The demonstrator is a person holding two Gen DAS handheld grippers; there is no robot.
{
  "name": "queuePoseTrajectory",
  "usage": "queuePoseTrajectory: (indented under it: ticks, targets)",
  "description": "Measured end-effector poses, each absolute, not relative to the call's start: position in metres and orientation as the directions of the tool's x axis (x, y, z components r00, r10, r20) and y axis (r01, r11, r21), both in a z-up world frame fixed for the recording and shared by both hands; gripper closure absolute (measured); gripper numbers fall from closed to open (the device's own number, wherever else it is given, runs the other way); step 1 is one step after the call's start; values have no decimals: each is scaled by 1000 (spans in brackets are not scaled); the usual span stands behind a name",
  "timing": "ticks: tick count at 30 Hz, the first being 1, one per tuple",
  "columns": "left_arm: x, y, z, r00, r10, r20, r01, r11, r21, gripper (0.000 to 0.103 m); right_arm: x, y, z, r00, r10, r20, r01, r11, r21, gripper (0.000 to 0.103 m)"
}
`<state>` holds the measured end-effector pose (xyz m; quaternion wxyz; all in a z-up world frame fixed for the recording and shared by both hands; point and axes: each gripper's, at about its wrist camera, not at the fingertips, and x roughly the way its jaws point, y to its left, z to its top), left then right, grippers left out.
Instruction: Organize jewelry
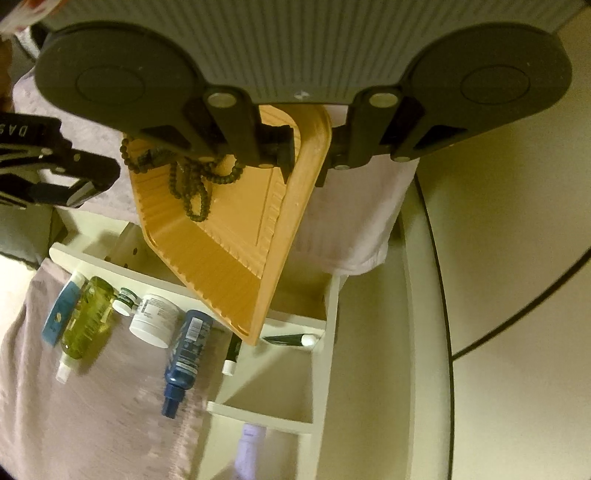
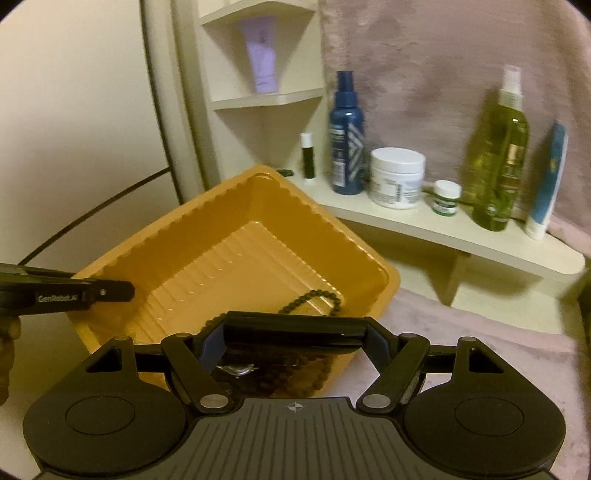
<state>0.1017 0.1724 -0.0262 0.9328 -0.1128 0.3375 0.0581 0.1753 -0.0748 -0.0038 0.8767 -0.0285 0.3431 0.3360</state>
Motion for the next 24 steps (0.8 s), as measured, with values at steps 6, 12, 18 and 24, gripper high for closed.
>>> queuePoseTrajectory:
  ticks: [6, 12, 18, 24]
  targets:
    - [103, 188, -35, 763, -13, -647, -187, 953, -239, 95, 175, -59, -6, 508, 587, -630, -642, 746, 177, 27]
    - [103, 201, -44, 755, -48, -654, -194, 936, -293, 95, 176, -43, -11, 479, 593, -647, -671, 723, 166, 27]
    - [105, 214, -55, 743, -90, -664, -207, 911, -355, 94, 178, -33, -18, 460, 592, -661, -684, 711, 161, 27]
    - [103, 225, -67, 735, -117, -668, -226, 887, -403, 93, 178, -30, -23, 452, 592, -667, -690, 706, 160, 27]
